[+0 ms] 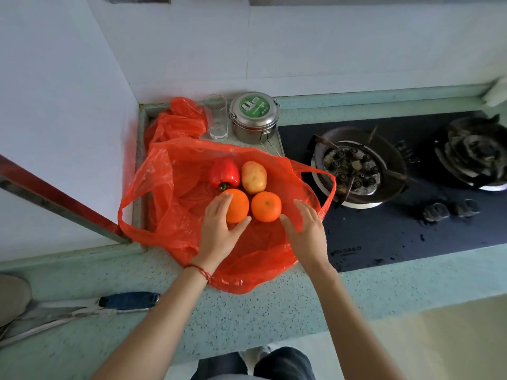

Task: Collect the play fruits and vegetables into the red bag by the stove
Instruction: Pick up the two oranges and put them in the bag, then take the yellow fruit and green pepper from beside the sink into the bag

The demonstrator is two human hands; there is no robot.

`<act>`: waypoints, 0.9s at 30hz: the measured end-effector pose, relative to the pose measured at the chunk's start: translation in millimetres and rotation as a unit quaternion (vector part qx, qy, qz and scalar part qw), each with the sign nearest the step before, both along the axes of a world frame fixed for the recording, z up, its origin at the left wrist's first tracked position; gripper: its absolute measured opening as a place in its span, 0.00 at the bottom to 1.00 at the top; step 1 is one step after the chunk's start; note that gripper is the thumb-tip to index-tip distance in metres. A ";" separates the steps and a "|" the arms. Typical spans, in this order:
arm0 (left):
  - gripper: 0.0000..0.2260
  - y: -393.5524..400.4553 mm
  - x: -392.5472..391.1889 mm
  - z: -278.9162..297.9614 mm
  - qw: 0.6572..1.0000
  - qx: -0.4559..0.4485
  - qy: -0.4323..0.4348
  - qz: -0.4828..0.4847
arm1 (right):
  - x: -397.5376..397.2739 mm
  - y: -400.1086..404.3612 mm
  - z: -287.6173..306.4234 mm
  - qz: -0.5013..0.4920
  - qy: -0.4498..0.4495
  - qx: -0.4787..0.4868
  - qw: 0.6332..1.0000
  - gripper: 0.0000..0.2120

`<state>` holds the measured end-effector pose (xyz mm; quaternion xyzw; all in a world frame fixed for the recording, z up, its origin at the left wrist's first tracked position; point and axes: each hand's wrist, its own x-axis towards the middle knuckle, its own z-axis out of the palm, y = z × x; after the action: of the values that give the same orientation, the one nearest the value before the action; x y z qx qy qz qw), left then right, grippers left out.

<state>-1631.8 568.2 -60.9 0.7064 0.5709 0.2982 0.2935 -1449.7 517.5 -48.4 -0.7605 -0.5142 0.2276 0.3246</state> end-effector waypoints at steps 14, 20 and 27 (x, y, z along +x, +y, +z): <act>0.25 -51.0 81.5 0.1 0.928 0.110 0.171 -0.313 | 55.6 -129.8 -6.2 -0.166 -0.172 -0.096 0.966 0.28; 0.25 -81.1 138.2 2.4 0.887 0.121 0.192 -0.403 | 85.2 -206.6 -2.5 -0.275 -0.174 -0.106 0.940 0.28; 0.26 -150.2 208.4 8.8 0.830 0.149 0.193 -0.502 | 110.8 -314.0 3.2 -0.399 -0.170 -0.121 0.893 0.27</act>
<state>-1423.4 418.1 -52.1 0.9741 0.1310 0.0490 0.1777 -1338.9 203.5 -45.2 -0.9622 -0.1836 0.0072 0.2011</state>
